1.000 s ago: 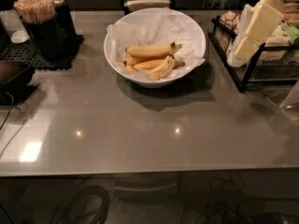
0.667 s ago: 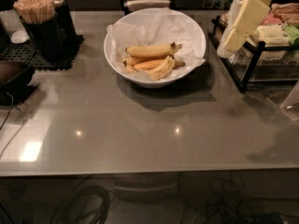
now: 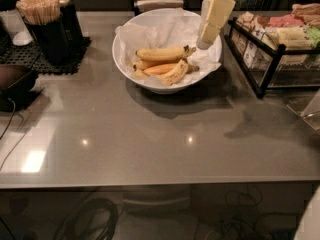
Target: Pick banana from white bowl
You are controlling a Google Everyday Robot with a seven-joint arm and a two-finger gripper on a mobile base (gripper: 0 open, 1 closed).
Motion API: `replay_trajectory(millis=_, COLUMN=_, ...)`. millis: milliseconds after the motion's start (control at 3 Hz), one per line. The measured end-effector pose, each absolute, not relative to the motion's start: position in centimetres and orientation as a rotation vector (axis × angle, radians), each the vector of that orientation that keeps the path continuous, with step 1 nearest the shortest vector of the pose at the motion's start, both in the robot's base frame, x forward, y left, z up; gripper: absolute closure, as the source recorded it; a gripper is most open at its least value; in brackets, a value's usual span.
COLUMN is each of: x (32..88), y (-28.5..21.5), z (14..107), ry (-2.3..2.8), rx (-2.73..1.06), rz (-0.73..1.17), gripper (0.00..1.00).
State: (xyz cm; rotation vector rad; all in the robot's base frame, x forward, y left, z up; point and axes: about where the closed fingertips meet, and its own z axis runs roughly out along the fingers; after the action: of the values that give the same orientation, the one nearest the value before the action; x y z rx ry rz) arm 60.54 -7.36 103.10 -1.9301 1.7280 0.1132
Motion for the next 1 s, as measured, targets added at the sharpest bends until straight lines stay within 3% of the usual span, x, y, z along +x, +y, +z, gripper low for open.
replay_trajectory(millis=1000, x=64.2, y=-6.4, z=100.4, ry=1.727, rx=-1.853, rz=0.204, gripper=0.00)
